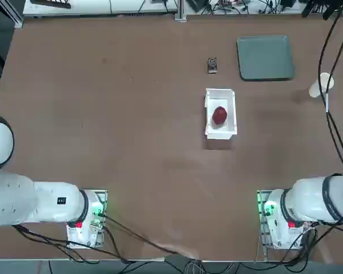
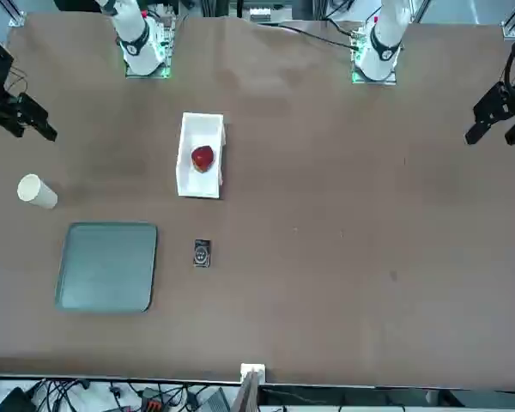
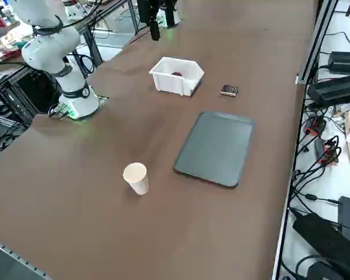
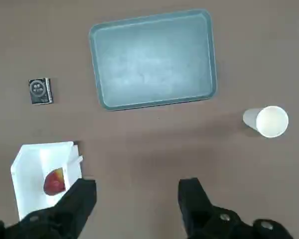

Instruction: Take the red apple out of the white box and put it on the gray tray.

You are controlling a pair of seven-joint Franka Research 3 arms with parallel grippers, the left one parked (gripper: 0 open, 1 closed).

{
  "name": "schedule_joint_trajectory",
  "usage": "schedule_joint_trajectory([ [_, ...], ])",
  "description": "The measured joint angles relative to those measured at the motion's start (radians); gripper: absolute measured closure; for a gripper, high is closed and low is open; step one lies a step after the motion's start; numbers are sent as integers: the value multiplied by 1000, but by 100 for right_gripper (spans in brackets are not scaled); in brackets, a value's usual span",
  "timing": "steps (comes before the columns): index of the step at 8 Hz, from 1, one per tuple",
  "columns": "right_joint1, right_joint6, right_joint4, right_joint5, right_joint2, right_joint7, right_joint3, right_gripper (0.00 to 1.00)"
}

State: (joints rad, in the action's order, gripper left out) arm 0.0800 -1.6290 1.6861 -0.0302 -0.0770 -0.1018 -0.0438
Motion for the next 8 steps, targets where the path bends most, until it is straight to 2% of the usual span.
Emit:
schedule_joint_trajectory([
  [5,-10,2,-10,-33,1,-27,-18,0],
  [8,-48,9,17,-71,10,-200,-31,0],
])
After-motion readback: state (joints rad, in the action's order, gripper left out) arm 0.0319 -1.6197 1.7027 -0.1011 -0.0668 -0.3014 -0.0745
